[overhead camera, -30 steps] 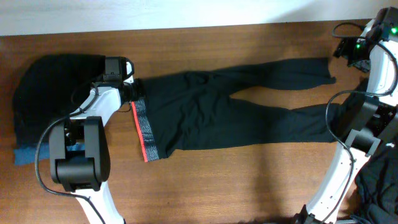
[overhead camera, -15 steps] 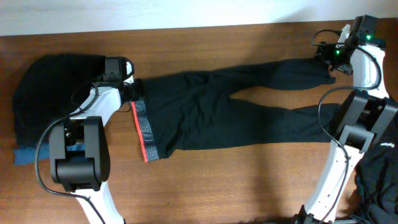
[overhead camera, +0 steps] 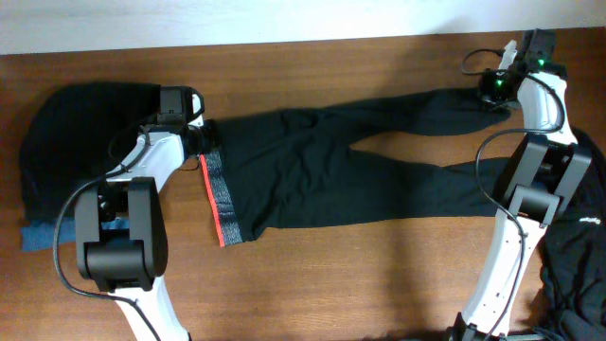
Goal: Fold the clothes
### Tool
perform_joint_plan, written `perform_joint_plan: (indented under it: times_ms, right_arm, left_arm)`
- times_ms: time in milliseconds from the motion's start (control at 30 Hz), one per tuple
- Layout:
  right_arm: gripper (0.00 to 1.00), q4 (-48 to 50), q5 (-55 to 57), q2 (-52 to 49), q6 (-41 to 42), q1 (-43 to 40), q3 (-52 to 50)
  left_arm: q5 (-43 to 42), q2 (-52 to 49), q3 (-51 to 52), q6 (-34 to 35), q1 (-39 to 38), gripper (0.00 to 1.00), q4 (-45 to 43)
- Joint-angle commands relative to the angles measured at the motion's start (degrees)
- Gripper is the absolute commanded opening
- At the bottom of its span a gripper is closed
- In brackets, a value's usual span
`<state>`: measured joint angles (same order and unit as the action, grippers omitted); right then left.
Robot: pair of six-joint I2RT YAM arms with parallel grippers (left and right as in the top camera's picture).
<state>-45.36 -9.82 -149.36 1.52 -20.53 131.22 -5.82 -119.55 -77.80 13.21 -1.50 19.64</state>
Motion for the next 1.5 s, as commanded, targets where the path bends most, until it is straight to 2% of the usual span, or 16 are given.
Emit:
perform_joint_plan:
  times_ms: [0, 100, 267, 400, 600, 1033, 1067, 1233, 1267, 1467]
  right_arm:
    - [0.04, 0.5, -0.2, -1.2, 0.4, 0.3, -0.5]
    - [0.04, 0.7, 0.2, -0.8, 1.6, 0.2, -0.2]
    - [0.04, 1.7, 6.6, 0.3, 11.3, -0.9, 2.8]
    - [0.04, 3.7, 6.7, 0.4, 14.3, -2.1, 6.8]
    - [0.05, 6.5, 7.7, 0.2, 20.1, -3.3, 7.4]
    - [0.10, 7.8, 8.4, 0.0, 20.0, -3.5, 7.4]
    - [0.13, 7.7, 8.4, 0.0, 20.0, -3.5, 7.4]
    - [0.57, 7.9, 8.6, 0.0, 20.0, -3.6, 7.4]
    - [0.62, 7.7, 8.6, 0.0, 20.0, -3.6, 7.4]
    - [0.70, 0.2, 7.1, 0.0, 18.2, -3.8, 7.4]
  left_arm:
    - [-0.4, -3.4, 1.8, 0.0, 0.0, 0.18, 2.1]
    - [-0.4, -3.4, 1.8, 0.0, 0.0, 0.18, 2.1]
    - [-0.4, -3.4, 1.8, 0.0, 0.0, 0.18, 2.1]
    - [-0.4, -3.4, 1.8, 0.0, 0.0, 0.18, 2.1]
    - [-0.4, -3.4, 1.8, 0.0, 0.0, 0.18, 2.1]
    - [-0.4, -3.4, 1.8, 0.0, 0.0, 0.18, 2.1]
    - [-0.4, -3.4, 1.8, 0.0, 0.0, 0.18, 2.1]
    - [-0.4, -3.4, 1.8, 0.0, 0.0, 0.18, 2.1]
    - [-0.4, -3.4, 1.8, 0.0, 0.0, 0.18, 2.1]
    - [-0.4, -3.4, 1.8, 0.0, 0.0, 0.18, 2.1]
